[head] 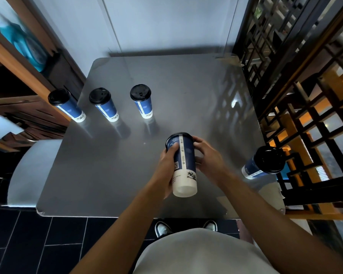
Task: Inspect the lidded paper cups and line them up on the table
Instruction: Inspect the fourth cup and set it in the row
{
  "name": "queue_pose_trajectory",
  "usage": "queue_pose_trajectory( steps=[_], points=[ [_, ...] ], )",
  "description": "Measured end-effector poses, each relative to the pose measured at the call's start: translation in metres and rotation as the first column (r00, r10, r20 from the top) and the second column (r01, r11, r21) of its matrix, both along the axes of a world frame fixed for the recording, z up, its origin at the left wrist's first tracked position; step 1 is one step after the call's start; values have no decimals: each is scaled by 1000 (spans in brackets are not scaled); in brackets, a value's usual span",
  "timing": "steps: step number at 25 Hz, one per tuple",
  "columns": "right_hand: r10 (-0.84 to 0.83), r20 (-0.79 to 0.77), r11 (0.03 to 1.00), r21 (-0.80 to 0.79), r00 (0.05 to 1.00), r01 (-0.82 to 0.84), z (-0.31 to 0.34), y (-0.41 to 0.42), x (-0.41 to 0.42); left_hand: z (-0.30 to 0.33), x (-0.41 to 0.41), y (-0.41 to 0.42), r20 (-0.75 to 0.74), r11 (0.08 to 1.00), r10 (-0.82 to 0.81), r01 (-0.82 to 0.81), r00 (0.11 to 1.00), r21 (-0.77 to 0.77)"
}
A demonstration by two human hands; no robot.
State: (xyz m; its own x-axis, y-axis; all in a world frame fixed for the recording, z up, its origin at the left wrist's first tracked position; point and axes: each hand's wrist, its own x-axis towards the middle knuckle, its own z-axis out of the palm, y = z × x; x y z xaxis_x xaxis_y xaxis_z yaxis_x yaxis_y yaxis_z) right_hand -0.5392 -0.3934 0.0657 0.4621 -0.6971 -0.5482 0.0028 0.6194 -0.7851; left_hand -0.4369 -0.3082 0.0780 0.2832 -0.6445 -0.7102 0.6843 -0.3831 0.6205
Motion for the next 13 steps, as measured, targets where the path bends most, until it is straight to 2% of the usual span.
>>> queue_pose_trajectory(
  steps=[4, 13],
  points=[
    [-102, 11, 993, 58, 995, 101, -2, 9, 10, 7, -6, -6, -74, 999, 45, -47, 996, -22],
    [-139, -39, 988, 61, 990, 141, -1, 9, 10, 14, -10, -11, -70, 1000, 6, -6, 998, 0]
  ],
)
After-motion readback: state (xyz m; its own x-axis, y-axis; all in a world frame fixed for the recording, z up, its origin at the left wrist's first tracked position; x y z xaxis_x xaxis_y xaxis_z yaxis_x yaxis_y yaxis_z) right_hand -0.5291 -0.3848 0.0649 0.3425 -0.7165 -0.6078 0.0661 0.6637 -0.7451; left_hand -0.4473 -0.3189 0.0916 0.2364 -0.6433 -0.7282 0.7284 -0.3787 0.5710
